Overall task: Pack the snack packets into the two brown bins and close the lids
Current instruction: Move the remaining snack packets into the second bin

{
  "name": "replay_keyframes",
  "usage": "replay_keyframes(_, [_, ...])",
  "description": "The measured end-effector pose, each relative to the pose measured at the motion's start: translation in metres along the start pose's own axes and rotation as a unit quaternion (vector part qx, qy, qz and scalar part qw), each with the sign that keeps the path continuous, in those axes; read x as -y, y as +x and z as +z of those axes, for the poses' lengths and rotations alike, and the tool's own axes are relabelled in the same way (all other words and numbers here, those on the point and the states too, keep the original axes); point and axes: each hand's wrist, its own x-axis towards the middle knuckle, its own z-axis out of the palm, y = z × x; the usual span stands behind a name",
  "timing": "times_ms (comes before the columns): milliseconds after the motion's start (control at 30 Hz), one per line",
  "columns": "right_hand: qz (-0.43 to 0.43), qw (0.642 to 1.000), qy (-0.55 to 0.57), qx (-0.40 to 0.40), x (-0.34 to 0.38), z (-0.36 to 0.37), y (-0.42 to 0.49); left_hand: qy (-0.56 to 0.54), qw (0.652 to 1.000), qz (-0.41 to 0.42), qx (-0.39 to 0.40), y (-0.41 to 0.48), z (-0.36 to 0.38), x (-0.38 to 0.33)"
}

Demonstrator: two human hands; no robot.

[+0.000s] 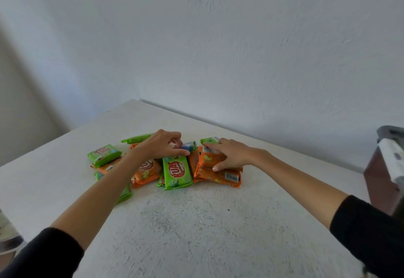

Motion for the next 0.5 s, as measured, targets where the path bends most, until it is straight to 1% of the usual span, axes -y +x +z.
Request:
replay_keyframes(67, [-0.01,1.0,0.005,-0.003,-0.004,0.0,-0.001,0.01,0.998,-0.021,0.06,0.002,-0.002,-0.003])
replay_keyframes(133, [-0.02,1.0,0.007,-0.013,-0.006,0.002,-0.003,-0.024,0.988,-0.081,0.13,0.007,0.0,-0.007])
replay_keyframes(167, [-0.025,0.999,0.004,-0.02,-0.006,0.002,-0.003,-0.023,0.981,-0.111,0.155,0.008,0.003,-0.011])
replay_keyframes(200, [-0.028,0.999,-0.002,-0.026,-0.006,0.002,-0.003,0.005,0.977,-0.126,0.17,0.01,0.007,-0.016])
replay_keyframes(233, [-0.03,0.999,-0.011,-0.03,-0.006,0.002,-0.004,0.049,0.975,-0.125,0.177,0.011,0.012,-0.021])
replay_keyframes(300, [-0.029,0.999,-0.03,-0.035,-0.004,0.003,-0.006,0.134,0.971,-0.109,0.167,0.012,0.022,-0.028])
replay_keyframes(367, [-0.025,0.998,-0.04,-0.039,-0.004,0.005,-0.01,0.165,0.968,-0.11,0.154,0.015,0.022,-0.031])
replay_keyframes(433, [-0.027,0.998,-0.042,-0.036,-0.005,0.007,-0.014,0.141,0.97,-0.106,0.165,0.019,0.015,-0.029])
replay_keyframes(500, [-0.035,0.998,-0.044,-0.021,-0.008,0.006,-0.018,0.076,0.973,-0.088,0.2,0.021,0.006,-0.024])
